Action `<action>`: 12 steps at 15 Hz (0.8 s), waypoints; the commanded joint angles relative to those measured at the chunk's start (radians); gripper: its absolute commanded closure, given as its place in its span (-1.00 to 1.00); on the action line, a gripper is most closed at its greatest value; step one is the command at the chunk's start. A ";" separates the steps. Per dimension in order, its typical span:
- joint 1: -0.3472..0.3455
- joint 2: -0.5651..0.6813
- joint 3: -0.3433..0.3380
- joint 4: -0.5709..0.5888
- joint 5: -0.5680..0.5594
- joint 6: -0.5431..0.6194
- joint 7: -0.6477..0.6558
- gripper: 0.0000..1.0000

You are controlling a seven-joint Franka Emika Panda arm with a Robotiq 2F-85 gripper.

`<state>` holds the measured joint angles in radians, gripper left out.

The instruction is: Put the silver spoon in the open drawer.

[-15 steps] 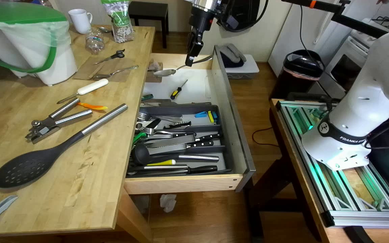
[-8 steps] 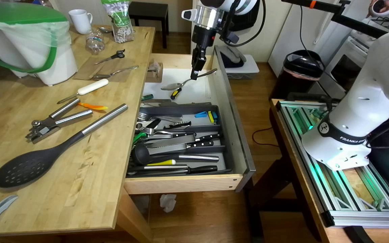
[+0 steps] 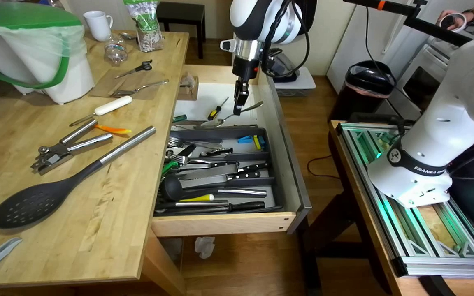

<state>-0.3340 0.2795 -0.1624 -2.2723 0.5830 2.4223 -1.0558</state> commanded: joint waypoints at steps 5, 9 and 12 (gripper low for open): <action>-0.070 0.168 0.104 0.118 0.075 0.236 -0.084 0.94; -0.119 0.253 0.204 0.218 0.109 0.311 -0.121 0.94; -0.108 0.227 0.196 0.191 0.058 0.297 -0.071 0.75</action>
<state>-0.4286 0.5075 0.0201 -2.0800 0.6560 2.7164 -1.1379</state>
